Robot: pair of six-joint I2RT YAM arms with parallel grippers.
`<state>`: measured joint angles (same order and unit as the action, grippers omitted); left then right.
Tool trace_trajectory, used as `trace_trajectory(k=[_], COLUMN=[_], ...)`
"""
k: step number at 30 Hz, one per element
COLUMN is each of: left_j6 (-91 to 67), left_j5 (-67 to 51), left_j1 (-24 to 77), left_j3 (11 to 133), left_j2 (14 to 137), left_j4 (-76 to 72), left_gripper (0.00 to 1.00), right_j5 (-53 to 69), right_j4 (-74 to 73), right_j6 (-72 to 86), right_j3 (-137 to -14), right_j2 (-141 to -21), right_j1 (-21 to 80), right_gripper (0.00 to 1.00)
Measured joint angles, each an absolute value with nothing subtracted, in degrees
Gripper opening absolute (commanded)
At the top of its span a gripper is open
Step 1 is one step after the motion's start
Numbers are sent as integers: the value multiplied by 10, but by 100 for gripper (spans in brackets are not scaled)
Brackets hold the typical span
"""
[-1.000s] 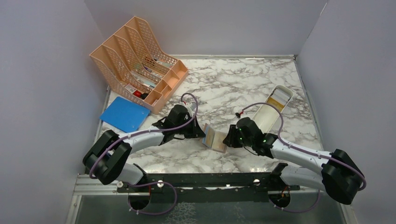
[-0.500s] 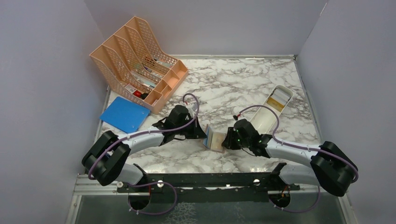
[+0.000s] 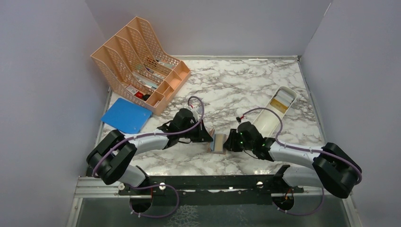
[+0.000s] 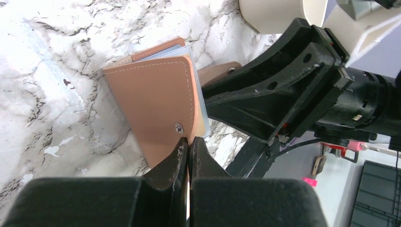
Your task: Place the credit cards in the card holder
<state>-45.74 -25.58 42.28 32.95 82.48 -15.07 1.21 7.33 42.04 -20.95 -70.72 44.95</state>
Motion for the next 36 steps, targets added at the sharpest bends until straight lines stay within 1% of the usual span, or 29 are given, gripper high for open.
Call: trace_trajectory(k=[5,9,12,16,19,23,29,36], left_j6=[-448,-438,-433,-425,-420,-415,-409,-399], left_j5=[-232,-206,-188,-168,-160,-158,-161,-174], left_j1=[425,425,424,420,413,407,397,392], left_j3=[340,345,350,350,350,348,343,336], left_j2=[811,792,782,773,772,769,764,764], left_j4=[-109,-69,-42,-17,-3,6,7,4], left_gripper=[0,1,8,12,22,29,31,31], right_j5=[-5,-28,-44,-67,-96,-150,-213,-229], right_j4=[7,-40,-66,-95,-120,-146,-162,-166], right_j6=[407,384,360,306,255,183,86,-11], right_j3=[-216,-250,-279,-324,-373,-446,-512,-525], right_j2=[-648,-605,-591,-594,-612,-645,-691,-742], right_j1=[449,449,449,449,449,449,429,312], right_gripper=[43,47,54,57,60,66,67,66])
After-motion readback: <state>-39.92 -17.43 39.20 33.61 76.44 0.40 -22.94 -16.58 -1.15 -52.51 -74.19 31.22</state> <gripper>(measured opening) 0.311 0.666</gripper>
